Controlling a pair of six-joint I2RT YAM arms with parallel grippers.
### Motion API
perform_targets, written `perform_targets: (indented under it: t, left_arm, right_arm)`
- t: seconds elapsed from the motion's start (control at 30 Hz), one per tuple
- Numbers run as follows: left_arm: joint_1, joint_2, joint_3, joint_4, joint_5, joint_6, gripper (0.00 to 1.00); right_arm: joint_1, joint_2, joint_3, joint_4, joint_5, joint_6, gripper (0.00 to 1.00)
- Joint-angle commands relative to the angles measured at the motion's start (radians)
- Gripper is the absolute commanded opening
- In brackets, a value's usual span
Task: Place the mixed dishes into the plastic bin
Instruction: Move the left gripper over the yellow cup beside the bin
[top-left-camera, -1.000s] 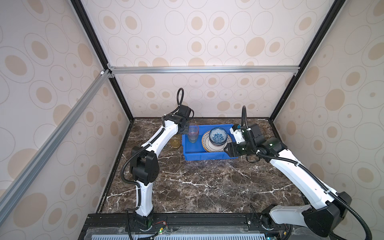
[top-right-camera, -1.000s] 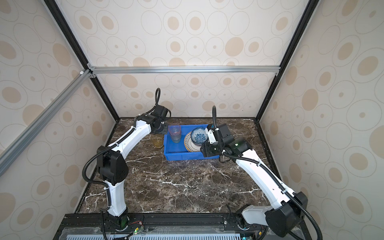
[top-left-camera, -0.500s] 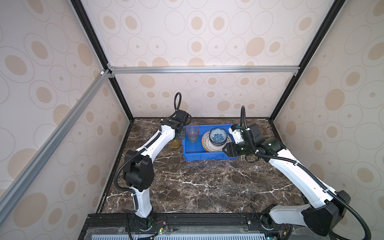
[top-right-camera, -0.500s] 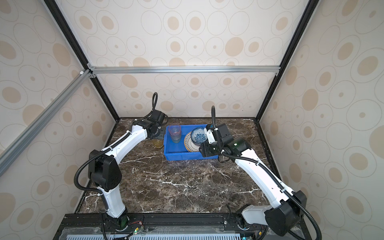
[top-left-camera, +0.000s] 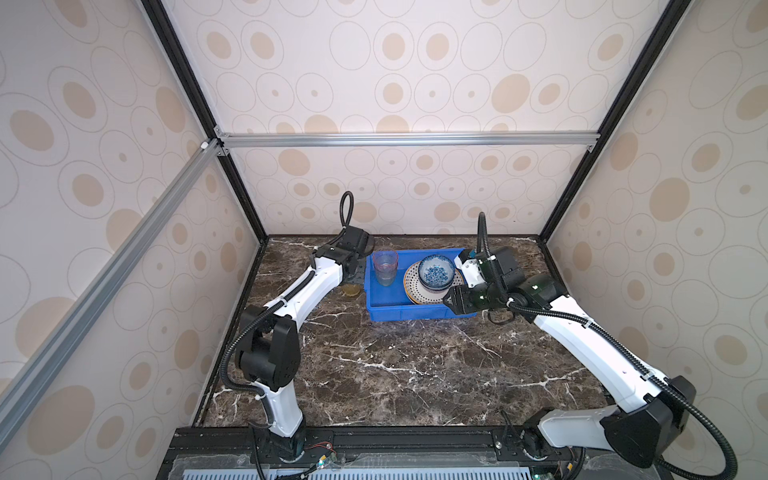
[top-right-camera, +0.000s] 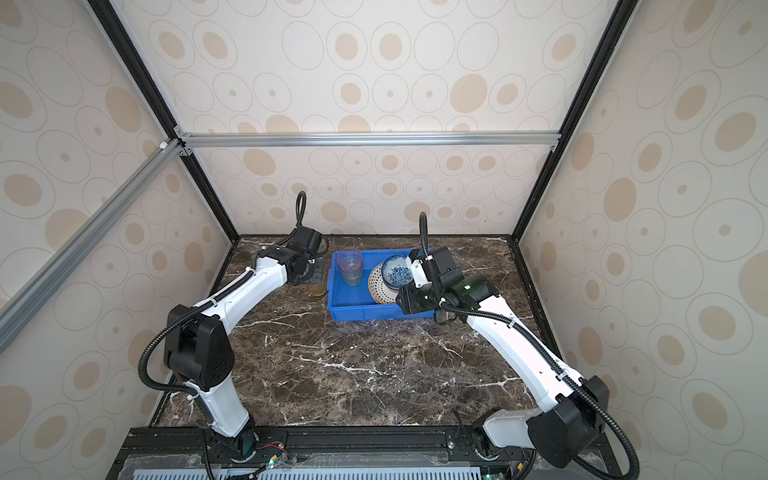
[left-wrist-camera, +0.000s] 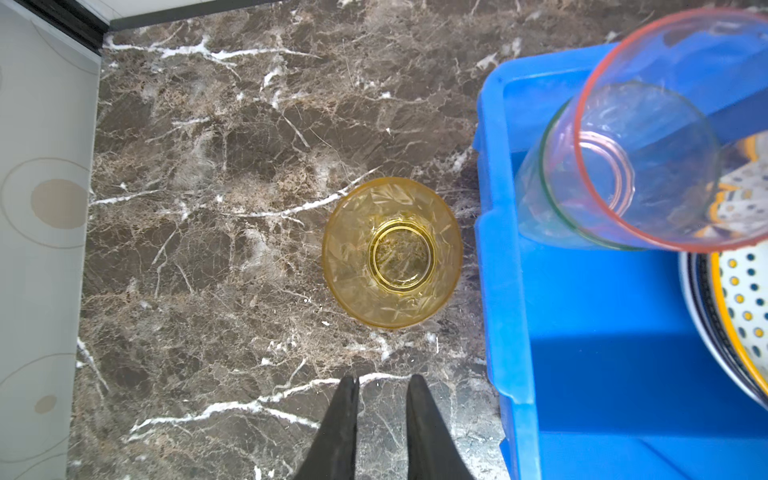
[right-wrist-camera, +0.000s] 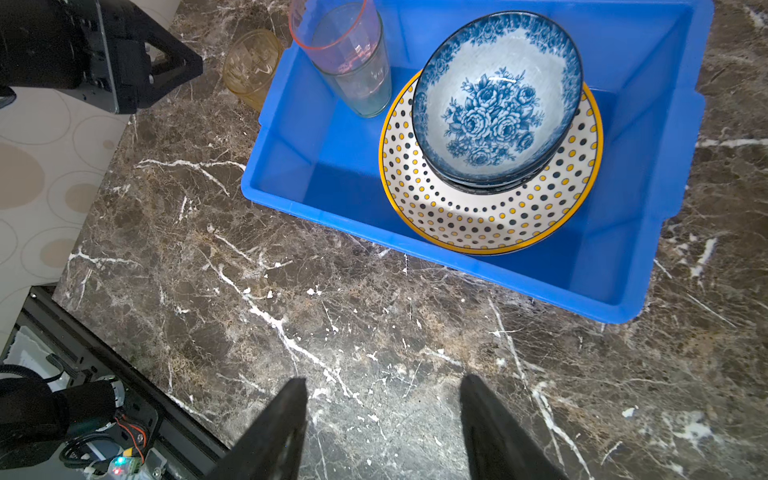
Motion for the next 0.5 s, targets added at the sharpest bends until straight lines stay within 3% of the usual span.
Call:
perform_targets:
  t: [0.0, 0.47]
  left_arm:
    - [0.038, -0.025, -0.015, 0.041, 0.044, -0.015, 0.22]
    - [0.131, 0.028, -0.006, 0.086, 0.134, -0.015, 0.22]
  right_arm:
    - [0.014, 0.013, 0.030, 0.003, -0.020, 0.013, 0.62]
    - [0.016, 0.027, 0.051, -0.002, -0.016, 0.015, 0.62]
